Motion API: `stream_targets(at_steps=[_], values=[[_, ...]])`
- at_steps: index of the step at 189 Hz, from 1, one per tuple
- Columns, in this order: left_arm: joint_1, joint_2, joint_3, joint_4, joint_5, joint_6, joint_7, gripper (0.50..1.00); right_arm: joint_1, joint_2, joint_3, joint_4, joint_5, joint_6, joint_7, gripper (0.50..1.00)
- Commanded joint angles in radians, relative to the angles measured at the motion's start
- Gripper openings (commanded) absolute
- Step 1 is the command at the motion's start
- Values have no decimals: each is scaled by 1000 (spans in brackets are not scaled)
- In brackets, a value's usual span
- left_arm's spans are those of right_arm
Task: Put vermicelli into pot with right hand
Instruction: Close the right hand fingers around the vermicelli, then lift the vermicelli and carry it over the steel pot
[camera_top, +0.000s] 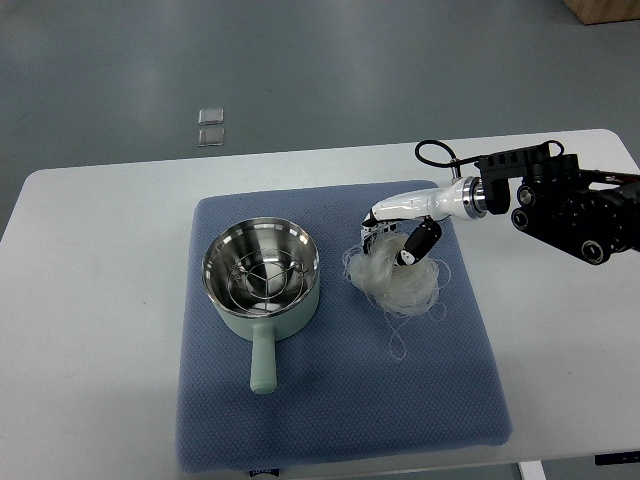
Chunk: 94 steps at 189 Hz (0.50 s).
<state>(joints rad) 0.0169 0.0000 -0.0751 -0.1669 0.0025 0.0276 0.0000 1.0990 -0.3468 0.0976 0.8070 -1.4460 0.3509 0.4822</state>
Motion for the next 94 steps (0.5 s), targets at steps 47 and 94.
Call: stream_targets(at_steps=[47,94], values=[[0,0,0,0,-1,0,0,1000,102,-11,39,1,113,56,33,500],[0,0,0,0,-1,0,0,1000,255,8,44,1,204,99,33,500]])
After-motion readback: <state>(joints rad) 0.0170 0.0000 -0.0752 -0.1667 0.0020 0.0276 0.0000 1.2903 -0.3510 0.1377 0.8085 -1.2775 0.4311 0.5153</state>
